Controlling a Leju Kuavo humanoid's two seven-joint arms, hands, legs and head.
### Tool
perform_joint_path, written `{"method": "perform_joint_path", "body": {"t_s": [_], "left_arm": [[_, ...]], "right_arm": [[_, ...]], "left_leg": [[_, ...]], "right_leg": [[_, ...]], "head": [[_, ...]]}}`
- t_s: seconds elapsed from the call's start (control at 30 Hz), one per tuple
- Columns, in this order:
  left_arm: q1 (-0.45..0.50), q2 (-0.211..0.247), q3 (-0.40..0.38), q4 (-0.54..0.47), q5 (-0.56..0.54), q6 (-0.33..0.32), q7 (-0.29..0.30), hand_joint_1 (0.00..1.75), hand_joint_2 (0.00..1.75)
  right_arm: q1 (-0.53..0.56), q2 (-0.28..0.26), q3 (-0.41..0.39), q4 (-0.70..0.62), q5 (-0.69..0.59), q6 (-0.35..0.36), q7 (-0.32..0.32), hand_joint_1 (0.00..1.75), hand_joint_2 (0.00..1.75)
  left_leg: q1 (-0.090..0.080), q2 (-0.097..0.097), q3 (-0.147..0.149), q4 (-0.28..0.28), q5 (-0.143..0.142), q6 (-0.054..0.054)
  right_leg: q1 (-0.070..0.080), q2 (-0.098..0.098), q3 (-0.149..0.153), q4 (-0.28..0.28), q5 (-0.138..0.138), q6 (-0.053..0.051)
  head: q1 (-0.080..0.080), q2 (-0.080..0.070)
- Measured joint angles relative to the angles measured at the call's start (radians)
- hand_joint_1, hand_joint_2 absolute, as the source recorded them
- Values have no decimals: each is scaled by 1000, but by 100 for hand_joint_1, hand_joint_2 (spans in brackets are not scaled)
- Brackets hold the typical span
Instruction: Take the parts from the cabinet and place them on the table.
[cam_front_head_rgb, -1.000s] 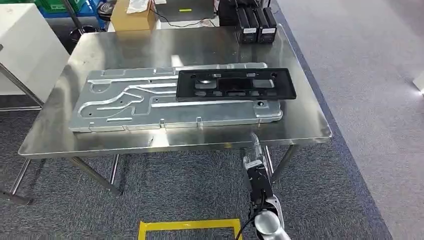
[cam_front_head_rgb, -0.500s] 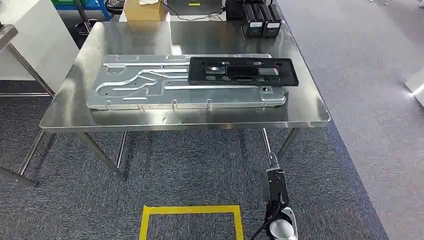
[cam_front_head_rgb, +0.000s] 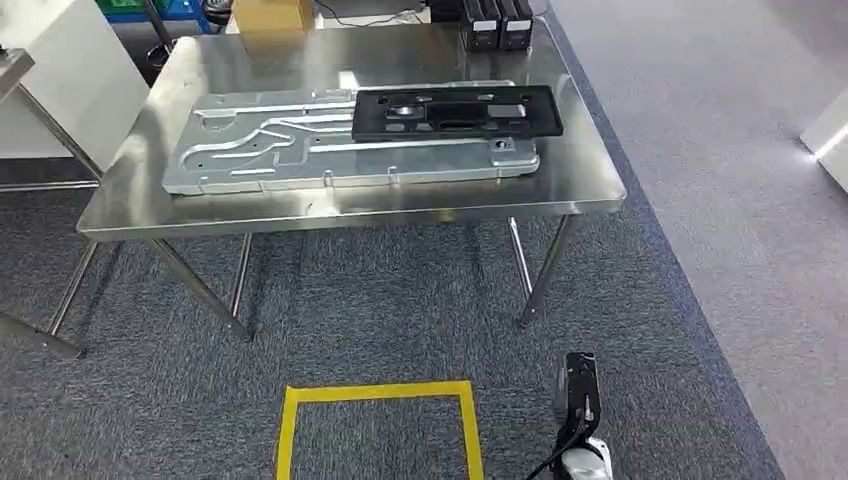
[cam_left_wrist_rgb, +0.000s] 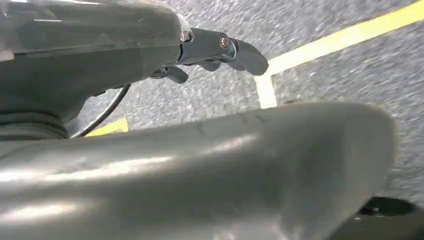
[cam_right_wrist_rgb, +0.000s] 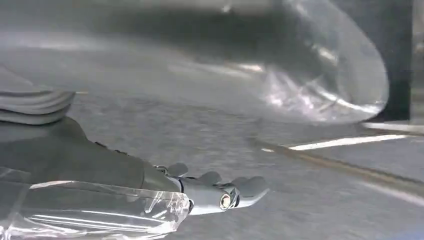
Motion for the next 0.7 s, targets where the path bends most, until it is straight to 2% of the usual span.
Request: {"method": "perform_joint_path", "body": {"t_s": [0.03, 0.07, 0.1, 0.13, 0.17, 0.2, 0.23, 0.3, 0.33, 0.37, 0.4, 0.47, 0.5, 0.53, 0.57, 0.6, 0.63, 0.67, 0.7], "left_arm": [[0, 0, 0, 0, 0, 0, 1, 0, 0], [1, 0, 0, 0, 0, 0, 3, 0, 0], [1, 0, 0, 0, 1, 0, 3, 0, 0], [0, 0, 1, 0, 2, 1, 4, 0, 0], [-3, 1, 1, 0, 4, 2, 3, 0, 0], [-5, 3, 1, 0, 5, 4, 3, 0, 0], [-7, 3, 1, 0, 5, 5, 1, 0, 0], [-7, 3, 2, 0, 5, 5, 0, 0, 0], [-5, 3, 2, 0, 5, 5, 0, 0, 0], [-4, 2, 3, 0, 6, 5, 0, 0, 0], [-5, 3, 3, 0, 7, 5, -1, 0, 0], [-5, 3, 3, 0, 3, 5, -4, 0, 0], [-5, 3, 3, 0, 2, 5, -4, 0, 0], [-4, 3, 3, 0, 2, 5, -4, 0, 0], [-3, 3, 3, 0, 2, 5, -4, 0, 0], [-2, 3, 3, 0, 2, 5, -4, 0, 0], [-2, 3, 3, 0, 2, 5, -4, 0, 0], [-2, 3, 3, 0, 2, 5, -4, 0, 0], [-3, 4, 3, 0, 3, 5, -4, 0, 0]], "right_arm": [[-1, -3, -14, 25, 0, -6, 3, 0, 0], [-3, -6, -23, 44, 0, -6, 7, 0, 0], [-8, -8, -32, 63, 0, -4, 10, 0, 0], [-14, -10, -41, 84, 0, -2, 13, 0, 0], [-20, -11, -48, 97, 0, -2, 18, 0, 0], [-24, -11, -53, 109, 2, -2, 22, 0, 0], [-31, -13, -57, 123, 5, -2, 27, 0, 0], [-40, -16, -63, 145, 6, -3, 29, 0, 0], [-40, -17, -67, 154, 6, -3, 29, 0, 0], [-42, -24, -71, 162, 6, -4, 29, 0, 0], [-42, -24, -74, 171, 6, -4, 30, 0, 0], [-43, -27, -79, 185, 3, -4, 33, 0, 0], [-44, -28, -82, 191, 3, -5, 37, 0, 0], [-44, -29, -84, 198, 2, -5, 40, 0, 0], [-44, -32, -84, 204, 2, -5, 43, 0, 0], [-44, -33, -85, 209, 2, -4, 45, 0, 0], [-45, -34, -85, 211, 2, -4, 46, 0, 0], [-48, -34, -85, 214, 3, -4, 46, 0, 0], [-53, -34, -85, 216, 4, -3, 47, 0, 0]], "left_leg": [[0, 0, 3, 37, 14, 1], [0, 0, 24, 32, 50, 2], [0, 0, 61, -5, 91, 4], [-1, -1, 114, -71, 121, 10], [-2, -3, 184, -162, 119, 18], [-8, -5, 256, -260, 79, 25], [-9, -5, 280, -318, 58, 28], [-15, -5, 267, -310, 69, 41], [-13, -4, 260, -317, 85, 50], [-5, 4, 252, -320, 100, 57], [-6, 5, 234, -320, 114, 69], [-7, 7, 202, -320, 140, 72], [-7, 10, 187, -319, 152, 72], [-6, 13, 168, -317, 165, 70], [-6, 18, 150, -313, 177, 68], [-5, 24, 131, -307, 186, 64], [-4, 30, 115, -300, 192, 61], [-3, 35, 102, -290, 197, 56], [-8, 39, 95, -281, 200, 50]], "right_leg": [[2, -2, -17, 2, 11, 0], [3, -3, -34, 5, 21, 1], [5, -3, -50, 9, 31, 2], [6, -2, -65, 12, 41, 4], [6, 0, -76, 18, 51, 7], [10, 2, -84, 22, 58, 13], [10, 1, -87, 24, 68, 20], [4, -1, -87, 16, 90, 32], [9, 1, -88, 11, 102, 40], [1, 5, -94, 20, 84, 43], [-1, 7, -112, 54, 17, 50], [-6, 7, -148, 192, -108, 62], [-7, 7, -162, 263, -139, 68], [-8, 7, -166, 316, -136, 72], [-11, 7, -152, 329, -100, 76], [-14, 6, -119, 302, -56, 78], [-16, 3, -68, 242, -24, 78], [-17, -10, 1, 153, -20, 79], [-17, -38, 73, 62, -54, 78]], "head": [[0, 0], [0, 0], [0, 0], [0, 0], [0, 0], [0, 0], [2, 0], [0, 0], [2, 0], [0, 0], [3, 0], [5, 0], [5, 0], [5, 0], [5, 0], [5, 0], [5, 0], [5, 0], [5, 0]]}}
